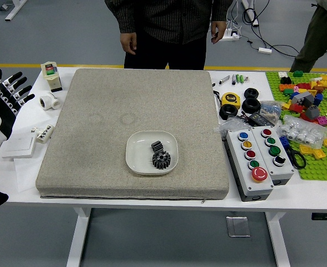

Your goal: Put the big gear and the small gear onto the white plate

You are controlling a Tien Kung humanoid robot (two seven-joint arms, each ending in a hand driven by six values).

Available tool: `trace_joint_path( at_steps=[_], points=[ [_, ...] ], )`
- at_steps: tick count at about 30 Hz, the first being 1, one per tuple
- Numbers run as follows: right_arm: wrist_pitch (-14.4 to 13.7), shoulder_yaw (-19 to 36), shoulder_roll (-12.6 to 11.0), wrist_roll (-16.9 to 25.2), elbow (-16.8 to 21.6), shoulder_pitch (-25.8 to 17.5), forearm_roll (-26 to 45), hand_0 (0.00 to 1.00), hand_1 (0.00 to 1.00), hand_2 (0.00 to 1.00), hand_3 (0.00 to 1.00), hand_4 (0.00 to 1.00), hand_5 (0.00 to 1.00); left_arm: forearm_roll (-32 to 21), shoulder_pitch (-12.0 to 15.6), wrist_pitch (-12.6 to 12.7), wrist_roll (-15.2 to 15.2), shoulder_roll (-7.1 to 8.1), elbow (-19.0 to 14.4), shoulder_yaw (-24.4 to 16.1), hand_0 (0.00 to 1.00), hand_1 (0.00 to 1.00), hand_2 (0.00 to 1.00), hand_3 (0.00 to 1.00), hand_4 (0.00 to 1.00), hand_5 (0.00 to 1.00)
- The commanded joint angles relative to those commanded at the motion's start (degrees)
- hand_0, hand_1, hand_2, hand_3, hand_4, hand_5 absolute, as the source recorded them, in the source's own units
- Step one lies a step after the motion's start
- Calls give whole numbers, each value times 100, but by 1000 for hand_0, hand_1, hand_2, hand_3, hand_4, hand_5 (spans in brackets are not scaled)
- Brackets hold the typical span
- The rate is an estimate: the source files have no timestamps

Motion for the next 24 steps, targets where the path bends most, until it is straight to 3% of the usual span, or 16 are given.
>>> trace_joint_path(
  at_steps=[24],
  points=[
    [-4,13,-13,2,5,19,-28,742,788,817,722,892,774,34,3,12,9,-2,-39,-14,799,877,925,885,943,998]
  ],
)
